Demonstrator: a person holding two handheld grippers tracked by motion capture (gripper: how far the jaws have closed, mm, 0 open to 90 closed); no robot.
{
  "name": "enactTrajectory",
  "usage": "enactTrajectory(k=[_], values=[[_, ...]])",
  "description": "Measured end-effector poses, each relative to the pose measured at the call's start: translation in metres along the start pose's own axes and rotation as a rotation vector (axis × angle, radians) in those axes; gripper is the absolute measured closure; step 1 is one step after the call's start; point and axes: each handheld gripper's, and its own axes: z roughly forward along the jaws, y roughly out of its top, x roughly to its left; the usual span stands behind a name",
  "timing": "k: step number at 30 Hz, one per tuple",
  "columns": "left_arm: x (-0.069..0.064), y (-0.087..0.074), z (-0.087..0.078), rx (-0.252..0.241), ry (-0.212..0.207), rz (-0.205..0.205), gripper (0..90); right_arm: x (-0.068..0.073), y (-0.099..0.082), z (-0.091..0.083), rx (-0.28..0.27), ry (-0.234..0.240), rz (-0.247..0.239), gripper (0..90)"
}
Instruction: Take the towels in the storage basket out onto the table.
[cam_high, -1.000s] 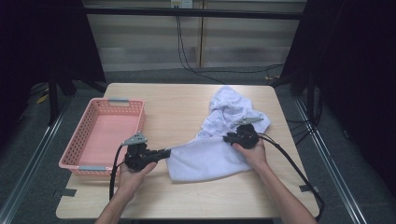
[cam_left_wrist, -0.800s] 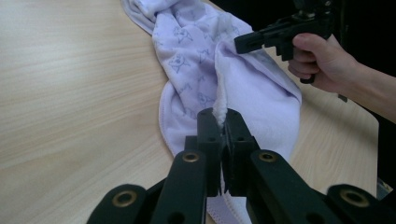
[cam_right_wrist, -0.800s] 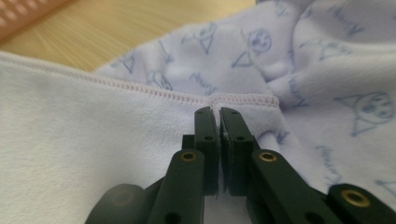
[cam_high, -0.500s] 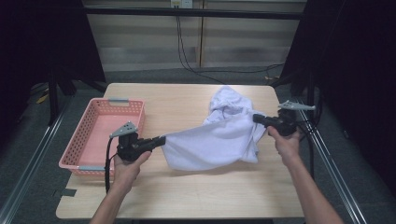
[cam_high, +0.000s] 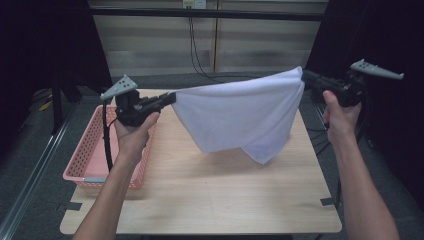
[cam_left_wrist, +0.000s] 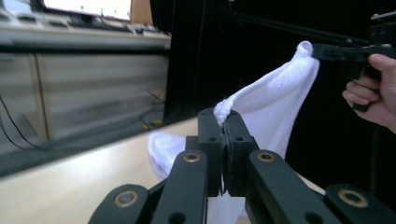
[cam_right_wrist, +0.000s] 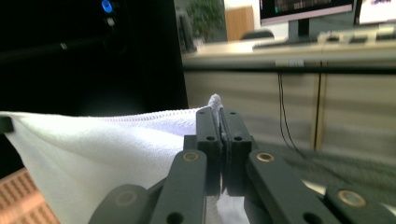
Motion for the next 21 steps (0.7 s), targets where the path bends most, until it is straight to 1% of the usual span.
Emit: enactTrajectory(k=[1,3,4,5,6,7,8,9,10,11,12,13,14,15,16,17,18,19,20,21], values=[[0.0,0.0,0.0,0.0,0.0,0.0,88.2,0.0,0.0,0.0,0.0,0.0,0.0,88.2],[-0.001,0.018,-0.001,-0.027,0.002,0.005,88.2,0.0,0.017,-0.001,-0.027,0.011,-0.007,88.2],[-0.004,0.026,-0.003,-0.035,0.001,0.024,88.2,0.003,0.028,-0.003,-0.04,0.011,-0.015,88.2],[-0.01,0.035,-0.009,-0.066,-0.01,0.036,88.2,0.008,0.041,-0.009,-0.079,0.027,-0.02,88.2],[-0.01,0.035,-0.009,-0.066,-0.01,0.036,88.2,0.008,0.041,-0.009,-0.079,0.027,-0.02,88.2],[-0.012,0.037,-0.013,-0.068,-0.02,0.054,88.2,0.012,0.046,-0.014,-0.093,0.039,-0.024,88.2],[-0.017,0.033,-0.018,-0.047,-0.025,0.071,88.1,0.016,0.047,-0.023,-0.104,0.062,-0.032,88.2],[-0.019,0.03,-0.02,-0.035,-0.026,0.075,88.1,0.018,0.043,-0.027,-0.09,0.067,-0.032,88.2],[-0.019,0.03,-0.02,-0.035,-0.026,0.075,88.1,0.018,0.043,-0.027,-0.09,0.067,-0.032,88.2],[-0.021,0.02,-0.023,-0.01,-0.03,0.075,88.1,0.02,0.038,-0.03,-0.079,0.07,-0.033,88.2],[-0.022,0.011,-0.026,-0.001,-0.04,0.072,88.1,0.024,0.015,-0.04,-0.026,0.078,-0.041,88.2],[-0.024,0.001,-0.028,0.011,-0.049,0.055,88.1,0.024,0.015,-0.04,-0.026,0.078,-0.041,88.2],[-0.026,-0.011,-0.031,0.027,-0.065,0.042,88.1,0.025,0.003,-0.045,-0.011,0.09,-0.035,88.2],[-0.027,-0.022,-0.034,0.046,-0.079,0.041,88.1,0.027,-0.011,-0.051,0.003,0.109,-0.023,88.2],[-0.03,-0.037,-0.038,0.078,-0.084,0.037,88.0,0.028,-0.025,-0.057,0.023,0.114,-0.018,88.2],[-0.034,-0.057,-0.045,0.122,-0.102,0.043,88.0,0.034,-0.052,-0.07,0.061,0.141,-0.003,88.1],[-0.037,-0.068,-0.051,0.138,-0.11,0.032,88.0,0.037,-0.064,-0.078,0.075,0.147,0.004,88.2],[-0.037,-0.068,-0.051,0.138,-0.11,0.032,88.0,0.037,-0.064,-0.078,0.075,0.147,0.004,88.2],[-0.041,-0.078,-0.058,0.147,-0.132,0.018,88.0,0.04,-0.077,-0.085,0.083,0.171,0.023,88.2],[-0.05,-0.098,-0.074,0.173,-0.158,0.005,87.9,0.051,-0.102,-0.102,0.119,0.202,0.043,88.1]])
